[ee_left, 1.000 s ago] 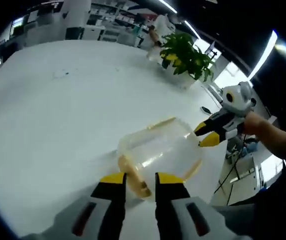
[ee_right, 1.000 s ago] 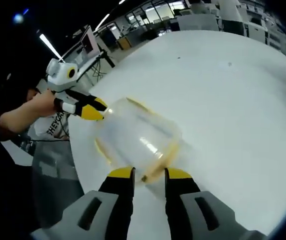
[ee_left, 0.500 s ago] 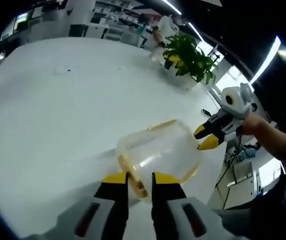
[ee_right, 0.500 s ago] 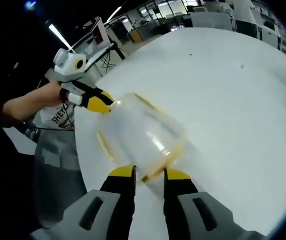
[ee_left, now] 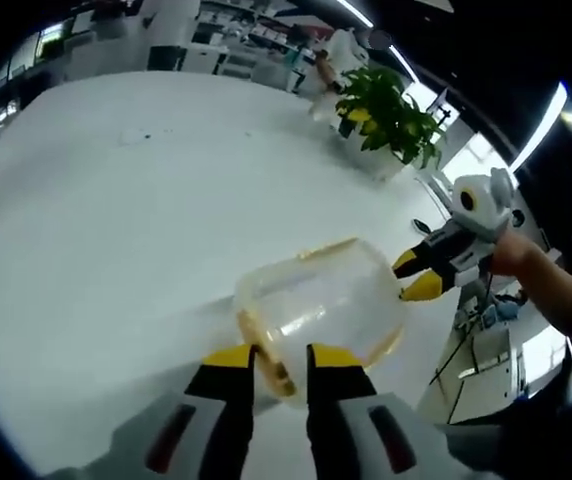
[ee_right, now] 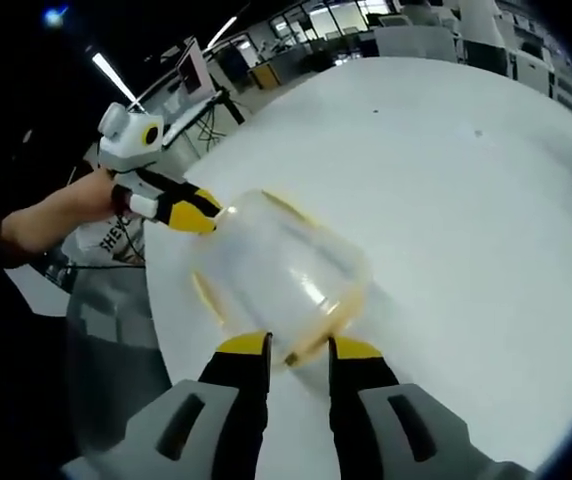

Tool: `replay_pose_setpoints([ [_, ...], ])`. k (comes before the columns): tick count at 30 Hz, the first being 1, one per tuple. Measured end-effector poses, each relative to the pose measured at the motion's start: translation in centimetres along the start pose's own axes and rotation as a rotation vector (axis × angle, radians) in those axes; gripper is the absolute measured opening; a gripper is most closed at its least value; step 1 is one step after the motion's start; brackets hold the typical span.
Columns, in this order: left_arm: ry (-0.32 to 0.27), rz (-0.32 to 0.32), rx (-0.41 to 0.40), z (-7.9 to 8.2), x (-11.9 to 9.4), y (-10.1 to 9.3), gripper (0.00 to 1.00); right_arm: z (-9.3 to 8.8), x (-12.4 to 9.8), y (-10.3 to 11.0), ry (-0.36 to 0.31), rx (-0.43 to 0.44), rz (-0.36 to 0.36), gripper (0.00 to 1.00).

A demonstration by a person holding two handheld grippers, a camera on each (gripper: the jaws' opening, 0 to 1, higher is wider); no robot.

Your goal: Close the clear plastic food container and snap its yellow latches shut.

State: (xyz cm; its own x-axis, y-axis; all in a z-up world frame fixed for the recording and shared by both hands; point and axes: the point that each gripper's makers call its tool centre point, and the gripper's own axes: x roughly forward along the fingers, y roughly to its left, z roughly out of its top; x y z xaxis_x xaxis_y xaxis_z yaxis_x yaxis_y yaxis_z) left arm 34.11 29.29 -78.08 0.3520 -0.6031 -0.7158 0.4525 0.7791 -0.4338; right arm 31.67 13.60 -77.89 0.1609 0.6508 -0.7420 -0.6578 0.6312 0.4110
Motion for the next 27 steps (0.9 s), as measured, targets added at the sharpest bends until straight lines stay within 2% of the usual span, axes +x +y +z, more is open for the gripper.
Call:
replay_pose_setpoints([
  [5,-0.006,-0.005,0.034,0.1,0.1,-0.2,0.14,0.0,-0.1,0.0,-0.005,-0.015,-0.020,0.20],
  [6,-0.011,0.002,0.049,0.1,0.1,-0.3,0.15,0.0,-0.1,0.1,0.004,-0.018,-0.038,0.20],
  [7,-0.028,0.016,0.098,0.3,0.2,-0.4,0.16,0.0,-0.1,0.1,0.007,-0.021,-0.042,0.20],
  [9,-0.039,0.031,0.126,0.3,0.2,-0.6,0.19,0.1,-0.2,0.0,0.013,-0.083,-0.064,0.21],
  [11,-0.042,0.039,0.162,0.4,0.2,-0.6,0.19,0.2,-0.2,0.1,0.017,-0.110,-0.078,0.21],
  [13,-0.044,0.048,0.201,0.6,0.1,-0.6,0.20,0.4,-0.3,-0.1,0.018,-0.199,-0.105,0.23],
  [15,-0.048,0.057,0.239,0.7,0.1,-0.7,0.21,0.4,-0.3,0.1,0.026,-0.225,-0.123,0.23],
  [18,-0.070,0.094,0.341,1.2,0.0,-0.7,0.22,0.7,-0.4,-0.1,0.034,-0.322,-0.154,0.25],
  [20,-0.073,0.140,0.470,1.6,-0.2,-0.9,0.23,1.1,-0.5,-0.1,0.027,-0.406,-0.180,0.24],
  [21,-0.072,0.143,0.529,1.8,-0.2,-1.2,0.22,1.4,-0.6,-0.2,0.020,-0.462,-0.191,0.22],
  [23,-0.052,0.146,0.597,1.7,-0.1,-1.9,0.20,1.6,-0.6,0.0,0.017,-0.486,-0.194,0.14],
  [25,-0.056,0.125,0.636,1.9,0.2,-2.7,0.20,2.4,-0.7,0.1,-0.016,-0.483,-0.193,0.15],
  [27,-0.077,0.099,0.646,2.4,0.3,-3.4,0.20,3.5,-0.7,0.7,-0.068,-0.466,-0.160,0.15],
])
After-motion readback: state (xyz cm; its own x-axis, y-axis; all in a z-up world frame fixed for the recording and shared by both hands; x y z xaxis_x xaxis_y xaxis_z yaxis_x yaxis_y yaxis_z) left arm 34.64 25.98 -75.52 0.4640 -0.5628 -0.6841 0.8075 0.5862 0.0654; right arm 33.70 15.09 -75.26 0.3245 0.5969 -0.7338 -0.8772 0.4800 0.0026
